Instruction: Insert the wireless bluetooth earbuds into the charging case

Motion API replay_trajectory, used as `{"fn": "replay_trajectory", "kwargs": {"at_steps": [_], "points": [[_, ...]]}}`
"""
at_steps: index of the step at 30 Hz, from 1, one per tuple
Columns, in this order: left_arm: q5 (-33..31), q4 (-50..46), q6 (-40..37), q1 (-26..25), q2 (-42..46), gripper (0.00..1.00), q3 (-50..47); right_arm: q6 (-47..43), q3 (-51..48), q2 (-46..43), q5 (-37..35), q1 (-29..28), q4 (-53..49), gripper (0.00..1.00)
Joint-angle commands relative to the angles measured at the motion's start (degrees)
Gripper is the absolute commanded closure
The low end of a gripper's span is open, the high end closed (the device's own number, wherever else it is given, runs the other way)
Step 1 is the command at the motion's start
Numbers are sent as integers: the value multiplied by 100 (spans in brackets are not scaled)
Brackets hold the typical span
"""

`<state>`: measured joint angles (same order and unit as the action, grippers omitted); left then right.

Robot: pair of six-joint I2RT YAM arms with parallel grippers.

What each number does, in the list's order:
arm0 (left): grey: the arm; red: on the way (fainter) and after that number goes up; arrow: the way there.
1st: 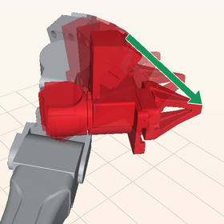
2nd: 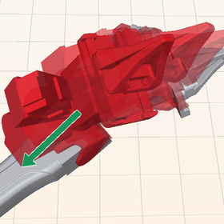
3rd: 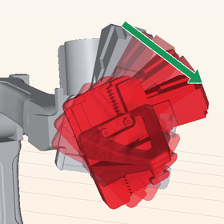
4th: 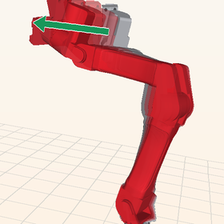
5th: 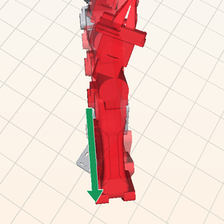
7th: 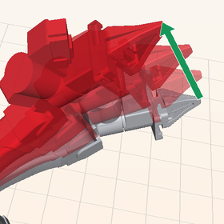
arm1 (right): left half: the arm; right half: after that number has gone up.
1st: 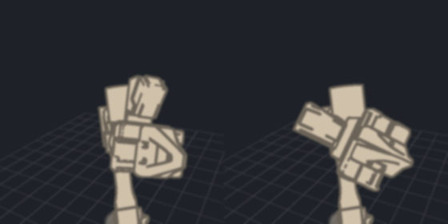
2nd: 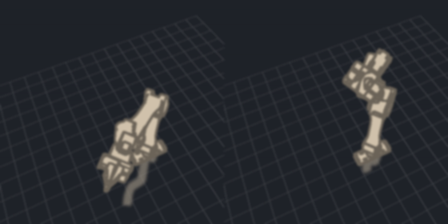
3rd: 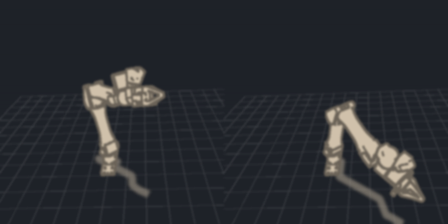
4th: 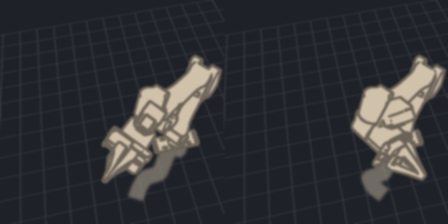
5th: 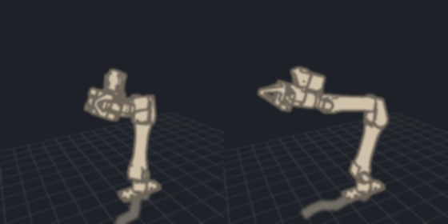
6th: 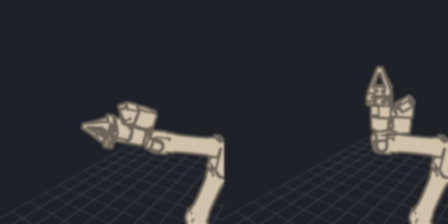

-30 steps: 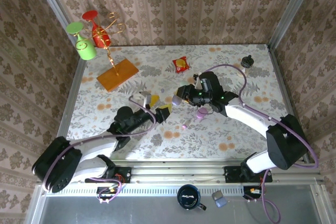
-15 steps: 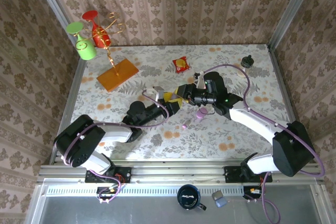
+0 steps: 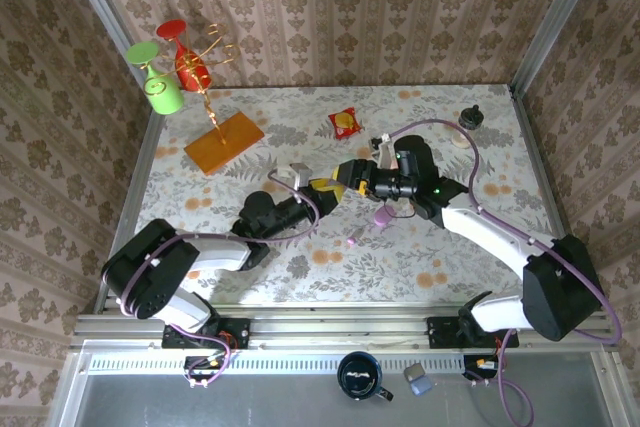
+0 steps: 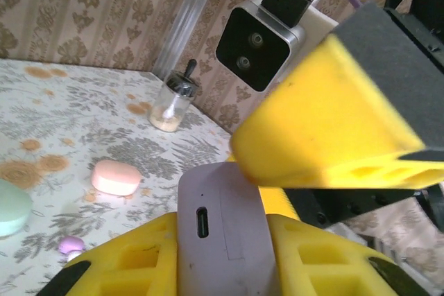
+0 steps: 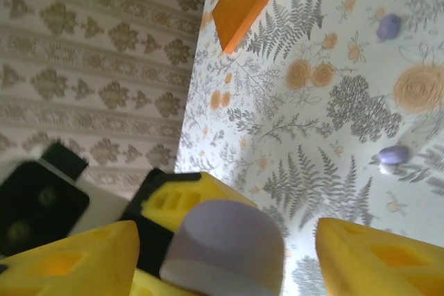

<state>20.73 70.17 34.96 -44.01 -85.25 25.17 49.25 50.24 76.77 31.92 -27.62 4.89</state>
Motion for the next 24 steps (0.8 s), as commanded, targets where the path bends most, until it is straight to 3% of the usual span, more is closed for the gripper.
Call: {"fn": "replay_trajectory", "kwargs": {"at_steps": [1, 3, 6, 10, 13, 24], "points": [[672, 201, 876, 130, 385, 87, -18, -1208, 119, -427, 594, 181, -150, 28], [774, 87, 1321, 171, 557, 88, -67, -1386, -1, -585, 1039, 316, 68, 27], [756, 136, 2063, 180, 710, 92, -143, -934, -153, -681, 1619, 578, 706, 27], [662, 303, 3100, 226, 765, 96, -126, 440, -422, -499, 2011, 683, 2286, 27], [113, 366, 3770, 262, 879, 100, -203, 1483, -620, -231, 2057, 680, 3613, 28], [356, 366, 4485, 327, 876, 100, 442, 2537, -610, 714, 2064, 400, 5214, 33]]}}
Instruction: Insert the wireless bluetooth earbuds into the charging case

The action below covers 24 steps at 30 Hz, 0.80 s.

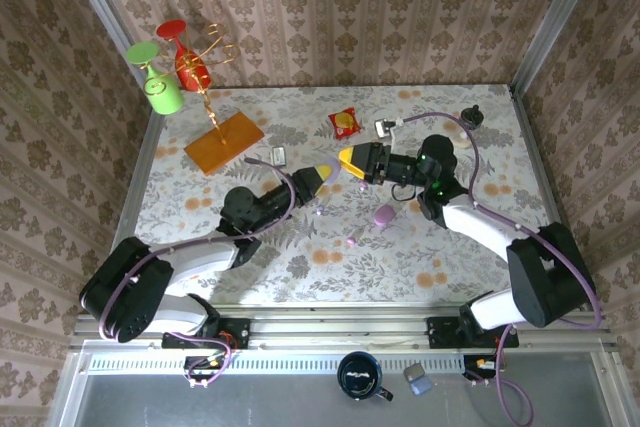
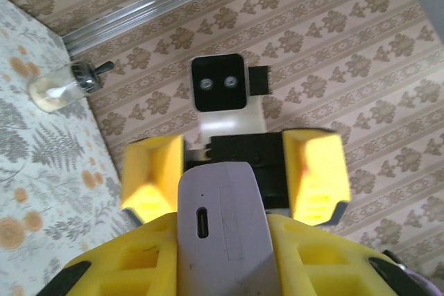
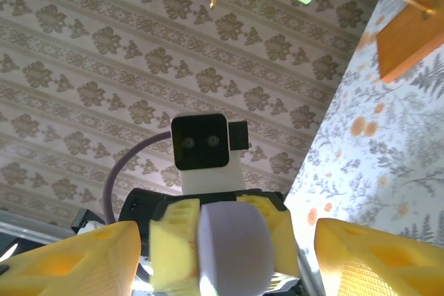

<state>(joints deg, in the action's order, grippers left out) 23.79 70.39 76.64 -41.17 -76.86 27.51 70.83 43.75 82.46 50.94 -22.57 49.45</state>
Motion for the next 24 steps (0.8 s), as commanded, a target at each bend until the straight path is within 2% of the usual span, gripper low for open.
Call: {"fn": "replay_trajectory", "kwargs": {"at_steps": [1, 4, 8, 11, 16, 21, 23, 24], "points": [[81, 344, 258, 70, 2, 100, 233, 416, 66, 209, 149, -133, 787, 35], [-16, 393, 313, 121, -82, 100, 229, 672, 108, 404, 103, -187, 1188, 41], [-42, 379, 200, 157, -49, 100, 245, 880, 88, 569, 75, -194, 1458, 56], [51, 372, 202, 170, -40, 100, 268, 821, 53, 603, 36, -193, 1389, 63], [187, 370, 237, 170, -75, 100, 223, 632, 113, 587, -66, -193, 1124, 66], [135, 371, 162, 168, -75, 100, 102, 433, 152, 508, -110, -187, 797, 83], [70, 377, 117, 172, -75, 97, 64, 391, 151, 450, -143, -189, 703, 87], [30, 375, 80, 186, -75, 90, 44, 356, 152, 416, -162, -188, 638, 88]]}}
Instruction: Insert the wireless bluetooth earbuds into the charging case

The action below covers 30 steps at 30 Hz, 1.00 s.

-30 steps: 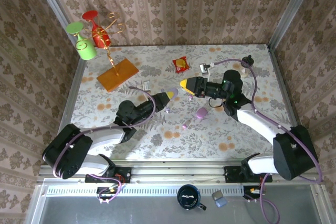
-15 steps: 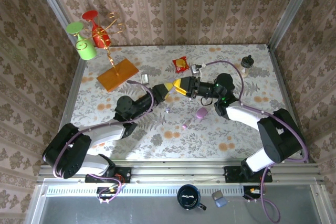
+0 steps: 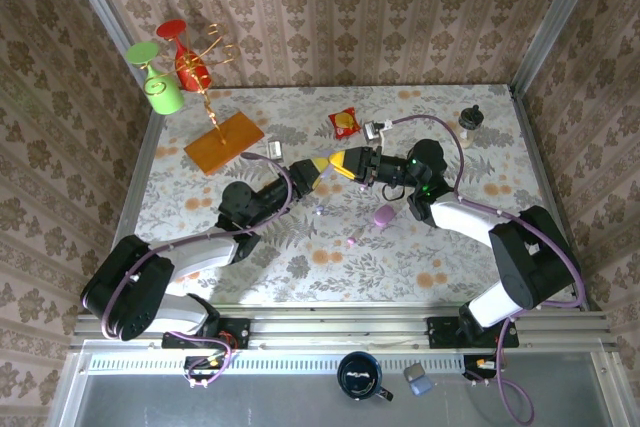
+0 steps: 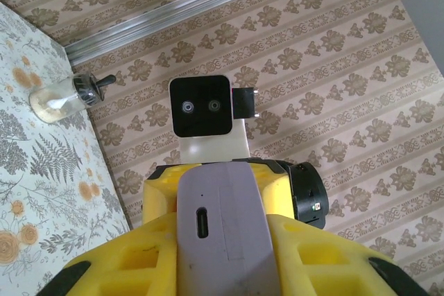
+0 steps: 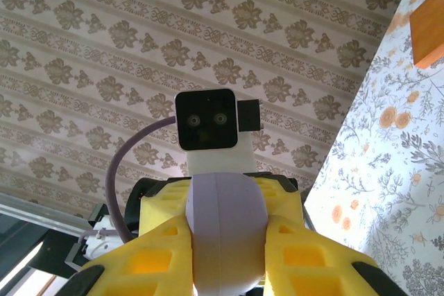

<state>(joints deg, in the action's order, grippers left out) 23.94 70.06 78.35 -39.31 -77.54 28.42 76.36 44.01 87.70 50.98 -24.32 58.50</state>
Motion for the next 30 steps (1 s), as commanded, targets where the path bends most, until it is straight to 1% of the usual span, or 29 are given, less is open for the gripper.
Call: {"fn": "replay_trajectory", "kwargs": {"at_steps": [1, 4, 6, 9, 12, 14, 16, 18, 19, 20, 21, 22, 24, 26, 30], "points": [[-18, 406, -150, 4, -7, 81, -62, -232, 121, -140, -193, -12, -336, 89], [-154, 411, -467, 16, 51, 62, -113, -321, 134, -223, -295, -13, -626, 90], [-275, 406, -753, 37, 137, 43, -162, -369, 134, -285, -412, -3, -852, 91], [-517, 395, -1369, 58, 301, 24, -289, -346, -12, -420, -810, 56, -981, 91], [-770, 394, -2011, 103, 412, 12, -445, -311, -102, -473, -994, 113, -1038, 92], [-856, 384, -2695, 91, 454, 7, -523, -204, -193, -486, -1124, 133, -979, 92], [-869, 385, -3638, 54, 468, 3, -602, -34, -283, -491, -1285, 149, -928, 92], [-840, 377, -4956, -39, 461, 0, -714, 213, -436, -498, -1474, 163, -747, 92], [-852, 376, -5469, -113, 450, 0, -776, 326, -481, -498, -1546, 166, -691, 93], [-908, 379, -6145, -180, 435, 0, -862, 443, -530, -508, -1597, 172, -637, 93], [-1115, 364, -6668, -280, 405, 0, -930, 535, -564, -504, -1617, 166, -573, 92], [-1209, 368, -7018, -328, 347, 0, -960, 606, -588, -508, -1608, 169, -507, 91], [-1206, 376, -7517, -341, 168, 0, -966, 745, -634, -522, -1600, 172, -450, 91], [-1226, 394, -7742, -342, -10, 0, -909, 877, -657, -578, -1580, 167, -472, 92], [-1074, 412, -7761, -332, -345, 0, -653, 1126, -630, -646, -1499, 146, -517, 93]]}}
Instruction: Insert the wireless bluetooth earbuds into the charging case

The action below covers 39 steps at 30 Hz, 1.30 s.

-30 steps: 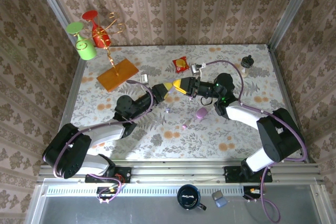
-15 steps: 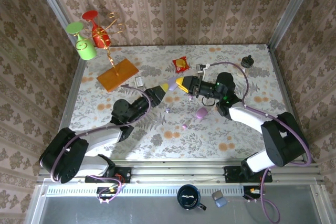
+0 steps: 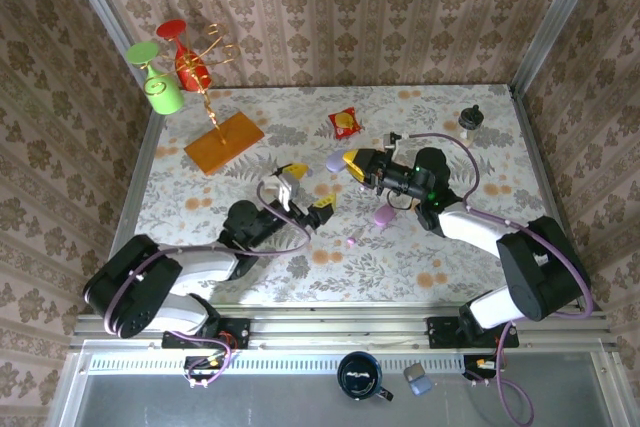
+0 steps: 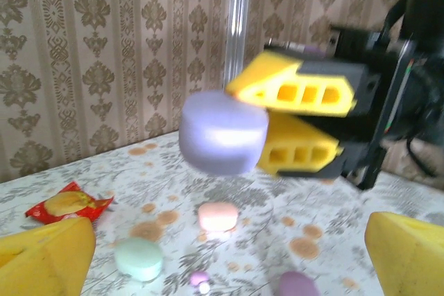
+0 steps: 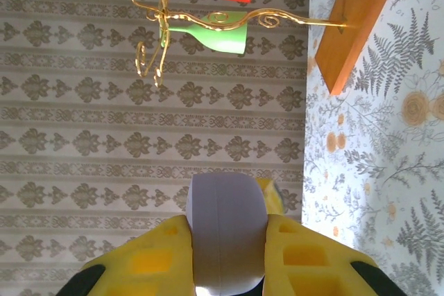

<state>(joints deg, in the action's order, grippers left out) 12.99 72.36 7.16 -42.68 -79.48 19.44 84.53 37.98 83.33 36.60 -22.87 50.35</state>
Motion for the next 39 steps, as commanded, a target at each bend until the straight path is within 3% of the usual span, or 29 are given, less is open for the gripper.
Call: {"fn": "replay_trajectory", "kwargs": {"at_steps": [1, 7, 12, 29, 39], "points": [[65, 189, -571, 10, -224, 0, 336, 399, -35, -221, -65, -3, 315, 94], [171, 215, -404, 14, -628, 0, 787, 881, -87, -177, -37, 11, 781, 97], [291, 235, -399, 19, -821, 6, 1079, 1361, -159, 34, -4, 13, 1476, 97], [942, 233, -452, 115, -1018, 44, 1533, 1364, -212, 35, 205, 53, 1120, 98], [923, 234, -724, 30, -1076, 48, 1598, 1353, -158, 253, 291, 60, 1033, 99]]}}
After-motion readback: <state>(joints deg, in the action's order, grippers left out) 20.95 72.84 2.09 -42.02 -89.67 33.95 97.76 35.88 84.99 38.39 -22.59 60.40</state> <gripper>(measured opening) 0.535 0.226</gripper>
